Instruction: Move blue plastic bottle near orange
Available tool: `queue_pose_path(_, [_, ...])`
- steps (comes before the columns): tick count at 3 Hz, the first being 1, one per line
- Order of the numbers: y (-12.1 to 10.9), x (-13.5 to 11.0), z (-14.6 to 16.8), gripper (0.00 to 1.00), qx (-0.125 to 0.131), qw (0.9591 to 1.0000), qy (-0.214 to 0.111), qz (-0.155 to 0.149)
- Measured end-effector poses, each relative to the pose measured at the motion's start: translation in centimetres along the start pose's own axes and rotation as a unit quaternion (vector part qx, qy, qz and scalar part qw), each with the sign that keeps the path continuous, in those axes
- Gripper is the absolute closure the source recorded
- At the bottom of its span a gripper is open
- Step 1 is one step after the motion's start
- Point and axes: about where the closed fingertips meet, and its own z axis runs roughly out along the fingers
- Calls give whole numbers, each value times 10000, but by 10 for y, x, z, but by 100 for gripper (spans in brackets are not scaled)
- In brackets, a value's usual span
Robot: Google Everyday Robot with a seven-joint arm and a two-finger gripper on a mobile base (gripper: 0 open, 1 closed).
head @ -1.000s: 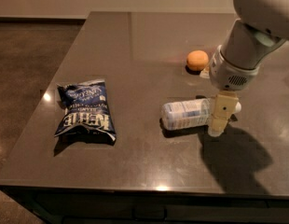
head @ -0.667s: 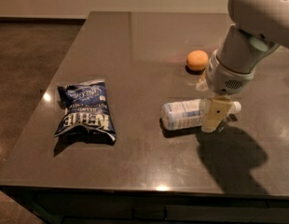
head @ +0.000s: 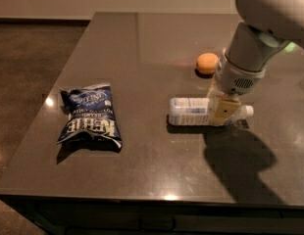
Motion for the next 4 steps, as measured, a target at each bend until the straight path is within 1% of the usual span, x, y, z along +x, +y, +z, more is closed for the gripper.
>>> queue_pose_path(1, [-15,1,-5,94,6,9999,73,126])
queue_pose_path(2, [-42,6,-10,100,52,9991,92,421])
queue_pose_path(3, [-67,12,-10,100,112,9974,83,713])
queue_pose_path(4, [-97,25,-11,97,265,9940,96,1054])
